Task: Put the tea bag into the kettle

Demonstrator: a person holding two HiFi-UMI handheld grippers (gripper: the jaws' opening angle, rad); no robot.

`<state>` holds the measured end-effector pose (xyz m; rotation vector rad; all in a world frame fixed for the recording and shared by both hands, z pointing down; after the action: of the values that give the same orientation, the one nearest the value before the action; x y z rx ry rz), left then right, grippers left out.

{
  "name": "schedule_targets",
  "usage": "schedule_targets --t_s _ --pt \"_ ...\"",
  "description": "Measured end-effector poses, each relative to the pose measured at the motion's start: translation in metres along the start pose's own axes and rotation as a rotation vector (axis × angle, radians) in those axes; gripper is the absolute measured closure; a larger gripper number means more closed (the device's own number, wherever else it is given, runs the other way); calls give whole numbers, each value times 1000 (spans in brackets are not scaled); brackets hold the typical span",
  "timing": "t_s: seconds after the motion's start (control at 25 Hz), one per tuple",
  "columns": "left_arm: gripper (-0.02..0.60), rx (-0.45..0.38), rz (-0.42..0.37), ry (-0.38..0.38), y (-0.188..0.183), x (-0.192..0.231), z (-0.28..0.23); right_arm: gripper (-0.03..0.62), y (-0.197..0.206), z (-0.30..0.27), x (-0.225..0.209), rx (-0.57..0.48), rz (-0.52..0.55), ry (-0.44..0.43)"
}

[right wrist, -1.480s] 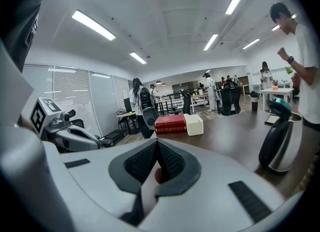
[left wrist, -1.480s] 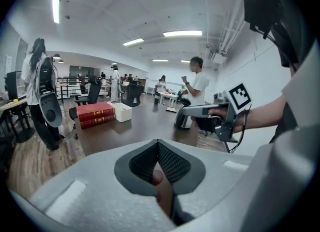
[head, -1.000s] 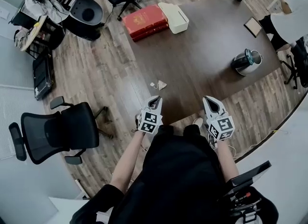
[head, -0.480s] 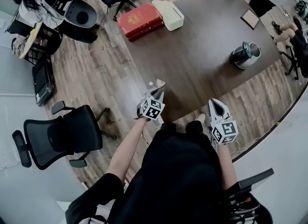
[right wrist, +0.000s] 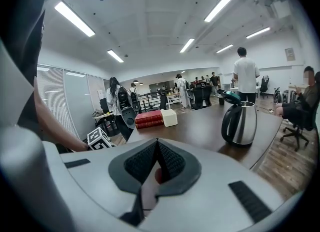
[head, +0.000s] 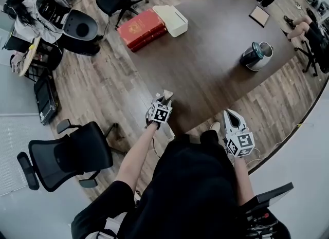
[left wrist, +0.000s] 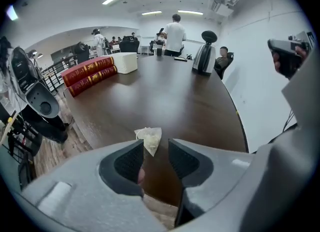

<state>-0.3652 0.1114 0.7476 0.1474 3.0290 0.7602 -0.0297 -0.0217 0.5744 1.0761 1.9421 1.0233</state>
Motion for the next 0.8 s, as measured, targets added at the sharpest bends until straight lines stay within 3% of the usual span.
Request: schedule_targets --t_s 0.8 --pt "445 132 3 11 -7 17 -39 588 10 14 -3 4 -14 68"
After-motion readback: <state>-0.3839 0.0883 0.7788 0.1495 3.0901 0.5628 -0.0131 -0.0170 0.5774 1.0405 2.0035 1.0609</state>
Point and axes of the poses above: the fingertips, and each gripper's own axes: z backward along the fingers, x to its left, y out of its underside, the point moved 10 cm from there along z, backward along the fingers, and after that the axes turned 5 degrees about x, right-handed, at the moved point
